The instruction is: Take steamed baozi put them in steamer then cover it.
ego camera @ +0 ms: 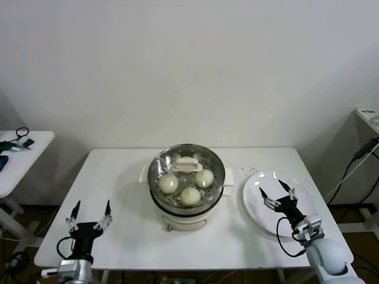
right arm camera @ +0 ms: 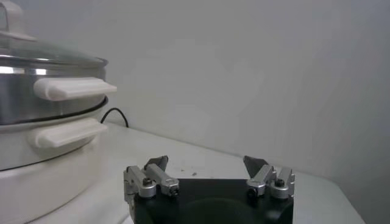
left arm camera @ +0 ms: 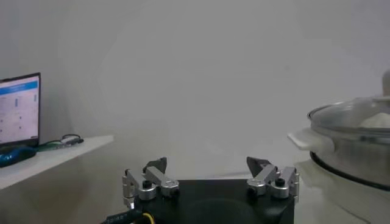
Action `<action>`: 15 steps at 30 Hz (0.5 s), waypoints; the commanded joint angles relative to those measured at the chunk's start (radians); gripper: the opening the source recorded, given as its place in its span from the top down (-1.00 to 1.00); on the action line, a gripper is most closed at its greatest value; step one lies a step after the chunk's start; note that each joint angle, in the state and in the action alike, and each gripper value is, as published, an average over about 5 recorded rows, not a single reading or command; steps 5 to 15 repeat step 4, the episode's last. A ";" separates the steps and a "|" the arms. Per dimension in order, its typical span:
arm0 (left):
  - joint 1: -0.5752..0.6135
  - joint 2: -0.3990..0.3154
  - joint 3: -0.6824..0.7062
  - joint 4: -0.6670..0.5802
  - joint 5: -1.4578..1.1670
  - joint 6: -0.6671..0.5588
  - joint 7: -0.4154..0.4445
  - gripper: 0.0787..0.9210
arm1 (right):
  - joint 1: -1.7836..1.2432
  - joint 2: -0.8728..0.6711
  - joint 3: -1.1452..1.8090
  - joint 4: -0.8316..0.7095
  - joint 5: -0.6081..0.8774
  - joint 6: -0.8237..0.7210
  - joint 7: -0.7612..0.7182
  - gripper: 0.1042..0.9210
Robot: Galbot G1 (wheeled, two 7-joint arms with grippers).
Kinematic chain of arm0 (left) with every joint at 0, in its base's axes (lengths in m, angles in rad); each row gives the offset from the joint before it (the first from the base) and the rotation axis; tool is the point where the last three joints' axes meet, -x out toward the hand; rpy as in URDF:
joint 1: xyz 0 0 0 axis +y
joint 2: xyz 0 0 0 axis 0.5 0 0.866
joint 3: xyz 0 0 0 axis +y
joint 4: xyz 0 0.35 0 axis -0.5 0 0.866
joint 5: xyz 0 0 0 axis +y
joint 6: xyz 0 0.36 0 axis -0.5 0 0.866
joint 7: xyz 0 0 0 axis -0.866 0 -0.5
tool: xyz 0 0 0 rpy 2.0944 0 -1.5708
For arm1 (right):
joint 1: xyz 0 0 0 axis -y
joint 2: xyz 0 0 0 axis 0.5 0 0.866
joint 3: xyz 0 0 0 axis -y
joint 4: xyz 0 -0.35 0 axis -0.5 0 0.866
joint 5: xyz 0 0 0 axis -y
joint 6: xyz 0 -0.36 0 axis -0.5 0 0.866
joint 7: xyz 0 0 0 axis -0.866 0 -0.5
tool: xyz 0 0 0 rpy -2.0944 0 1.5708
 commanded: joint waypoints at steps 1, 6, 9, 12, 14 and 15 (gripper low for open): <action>0.011 -0.003 -0.004 -0.001 0.000 -0.012 0.016 -0.77 | -0.004 0.004 0.000 0.005 0.005 -0.001 0.004 -0.76; 0.010 -0.002 -0.006 -0.001 0.000 -0.009 0.022 -0.77 | -0.005 0.006 0.000 0.004 0.002 0.000 0.004 -0.76; 0.010 -0.002 -0.006 -0.001 0.000 -0.009 0.022 -0.77 | -0.005 0.006 0.000 0.004 0.002 0.000 0.004 -0.76; 0.010 -0.002 -0.006 -0.001 0.000 -0.009 0.022 -0.77 | -0.005 0.006 0.000 0.004 0.002 0.000 0.004 -0.76; 0.010 -0.002 -0.006 -0.001 0.000 -0.009 0.022 -0.77 | -0.005 0.006 0.000 0.004 0.002 0.000 0.004 -0.76; 0.010 -0.002 -0.006 -0.001 0.000 -0.009 0.022 -0.77 | -0.005 0.006 0.000 0.004 0.002 0.000 0.004 -0.76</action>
